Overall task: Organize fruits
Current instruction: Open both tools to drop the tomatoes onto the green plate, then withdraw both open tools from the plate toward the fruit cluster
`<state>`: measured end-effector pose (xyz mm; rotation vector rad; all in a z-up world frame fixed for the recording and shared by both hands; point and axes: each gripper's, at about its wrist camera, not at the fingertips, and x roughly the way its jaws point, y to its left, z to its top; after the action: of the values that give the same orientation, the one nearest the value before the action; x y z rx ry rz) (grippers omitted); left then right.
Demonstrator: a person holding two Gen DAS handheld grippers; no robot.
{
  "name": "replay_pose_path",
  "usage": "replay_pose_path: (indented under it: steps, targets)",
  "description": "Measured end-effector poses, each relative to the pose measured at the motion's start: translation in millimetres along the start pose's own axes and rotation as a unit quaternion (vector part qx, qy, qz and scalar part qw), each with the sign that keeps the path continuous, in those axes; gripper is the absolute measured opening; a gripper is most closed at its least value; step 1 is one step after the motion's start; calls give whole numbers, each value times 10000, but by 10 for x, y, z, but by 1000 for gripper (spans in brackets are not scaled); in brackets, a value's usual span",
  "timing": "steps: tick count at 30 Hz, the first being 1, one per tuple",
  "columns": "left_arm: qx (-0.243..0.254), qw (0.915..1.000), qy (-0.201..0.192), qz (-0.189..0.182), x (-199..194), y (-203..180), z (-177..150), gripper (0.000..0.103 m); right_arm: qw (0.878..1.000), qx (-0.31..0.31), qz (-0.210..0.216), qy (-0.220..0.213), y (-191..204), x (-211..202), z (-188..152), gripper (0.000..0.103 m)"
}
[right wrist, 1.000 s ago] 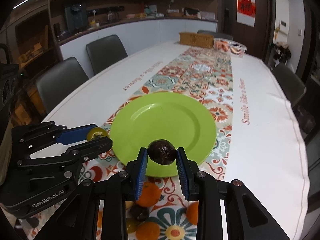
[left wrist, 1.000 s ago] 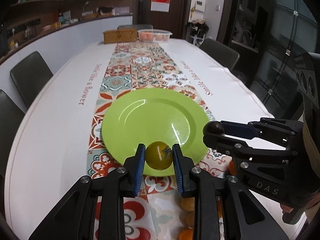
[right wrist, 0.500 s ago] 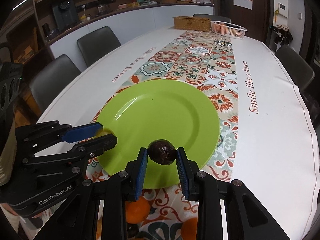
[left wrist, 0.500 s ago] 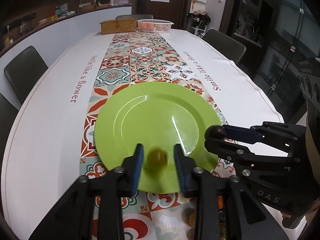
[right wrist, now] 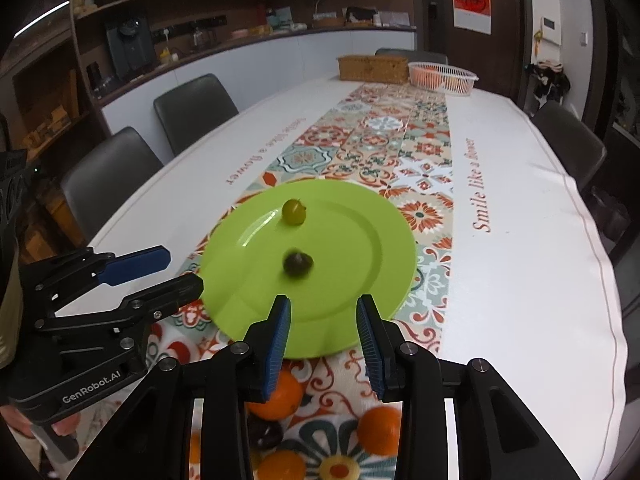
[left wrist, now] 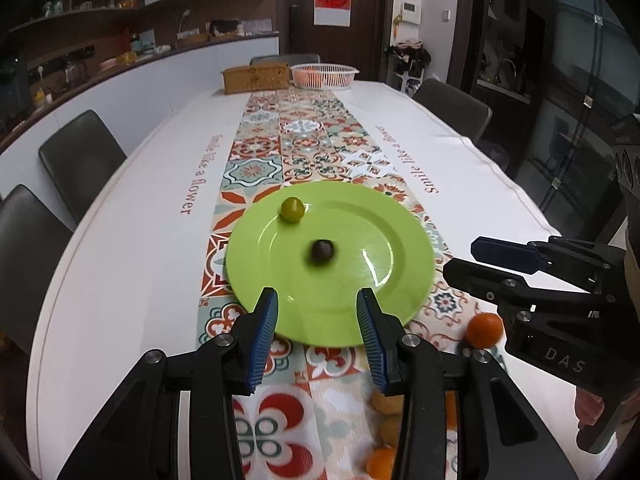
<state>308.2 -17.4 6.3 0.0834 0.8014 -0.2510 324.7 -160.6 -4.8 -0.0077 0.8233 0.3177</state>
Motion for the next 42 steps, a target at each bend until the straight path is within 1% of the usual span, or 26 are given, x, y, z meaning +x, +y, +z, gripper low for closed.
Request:
replay_pose_path:
  steps: [1,3,6,9,11,12,15,18,20,22,23,31,36,39,42]
  targets:
    - [17,10000,-51,18,-59,-18,-15,41,10000,-8,3,-67,22,-80,-22,36]
    - [50,9998,-168,39,-180,-57,-47,45,9999,-33,-12,-151,48,-177,-61,42]
    - [126,9991,-367,144,-386,-114,-104,49,9994,-93,-55,-317,98,-361,-121,43]
    - [148,9985,-485,196,-543,-154,-139,54,9988,-154,-74,-450,136,-533,-175,44]
    - [129,9981,-571,196,-651,-172,-161,56,9985,-154,-81,-522,155,-645,-221,50]
    - [118,9978,-629,193,-717,-186,-175,59,9983,-146,-79,-558,161,-687,-241,51]
    - [112,9968,-754,241,-867,-215,-221,67,9976,-200,-137,-642,187,-813,-314,51]
    - [158,9958,-840,327,-991,-255,-288,70,9973,-250,-138,-682,219,-912,-384,51]
    - [172,9957,-858,317,-1057,-279,-335,72,9971,-284,-122,-702,238,-976,-431,51]
    - [177,9954,-886,334,-1121,-306,-386,76,9970,-313,-104,-701,254,-1020,-478,55]
    - [183,9950,-912,362,-1155,-317,-418,76,9969,-331,-97,-703,258,-1042,-508,58]
    - [228,9946,-915,431,-1291,-397,-682,82,9956,-564,-143,-735,337,-1169,-687,58]
    - [358,9935,-953,507,-1348,-477,-824,83,9921,-808,-141,-948,399,-1268,-834,58]
    - [438,9933,-941,517,-1346,-522,-901,84,9905,-943,-116,-996,427,-1295,-919,58]
    - [439,9941,-871,473,-1311,-539,-964,84,9899,-1041,-111,-952,450,-1283,-975,58]
